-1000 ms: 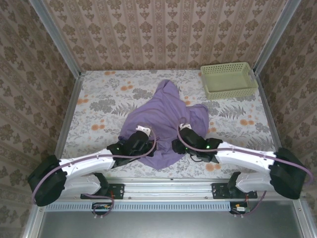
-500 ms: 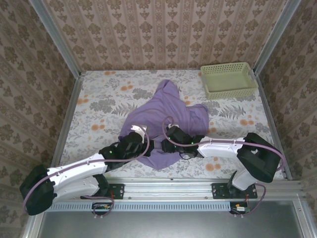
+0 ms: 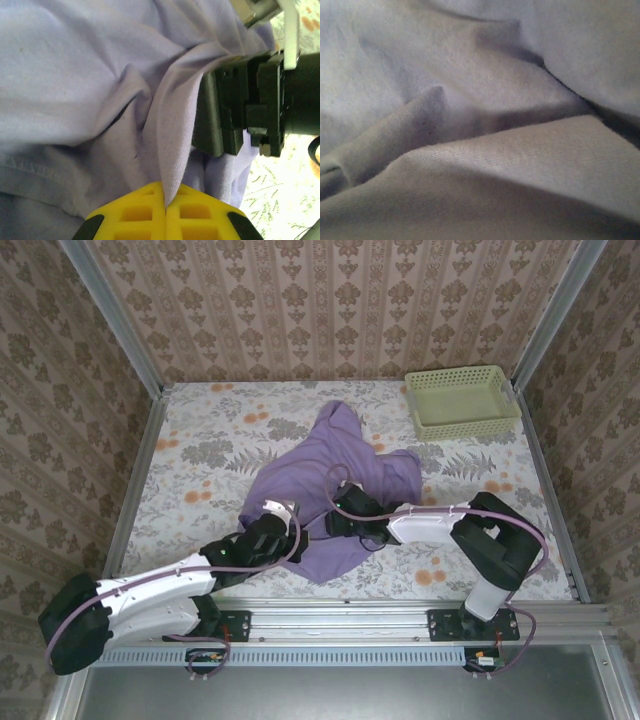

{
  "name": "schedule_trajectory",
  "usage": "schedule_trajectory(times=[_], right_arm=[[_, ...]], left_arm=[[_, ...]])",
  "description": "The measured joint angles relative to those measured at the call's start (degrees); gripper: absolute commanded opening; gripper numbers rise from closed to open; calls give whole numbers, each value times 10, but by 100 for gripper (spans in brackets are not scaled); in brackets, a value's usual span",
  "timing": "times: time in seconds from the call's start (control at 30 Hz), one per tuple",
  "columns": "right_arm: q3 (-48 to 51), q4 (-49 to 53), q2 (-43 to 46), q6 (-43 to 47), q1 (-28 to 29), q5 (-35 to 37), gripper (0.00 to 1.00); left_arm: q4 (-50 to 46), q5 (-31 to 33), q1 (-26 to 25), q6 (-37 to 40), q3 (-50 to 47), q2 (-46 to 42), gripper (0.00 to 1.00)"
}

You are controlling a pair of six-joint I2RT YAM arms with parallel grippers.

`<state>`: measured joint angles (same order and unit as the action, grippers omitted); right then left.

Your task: Fold the inside-out t-shirt

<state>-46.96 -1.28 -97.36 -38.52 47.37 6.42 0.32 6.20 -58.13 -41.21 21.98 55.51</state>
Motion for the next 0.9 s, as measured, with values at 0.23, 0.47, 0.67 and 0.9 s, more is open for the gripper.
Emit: schedule_trajectory(times=[0.23,0.47,0.67,0.9], right_arm=[[-17,-16,-20,12,14,-29,15],[-14,14,45,41,37,-33,0],[32,18,125,42,52,-23,0],[76,71,198,31,68,-5,0]], left_arm=[[-7,16,0,-7,-9,5,0],[-11,31,9,-21,-17,14,4],[-9,26,35,-26,-24,40,6],[-7,17,39,-26,-21,79,4]])
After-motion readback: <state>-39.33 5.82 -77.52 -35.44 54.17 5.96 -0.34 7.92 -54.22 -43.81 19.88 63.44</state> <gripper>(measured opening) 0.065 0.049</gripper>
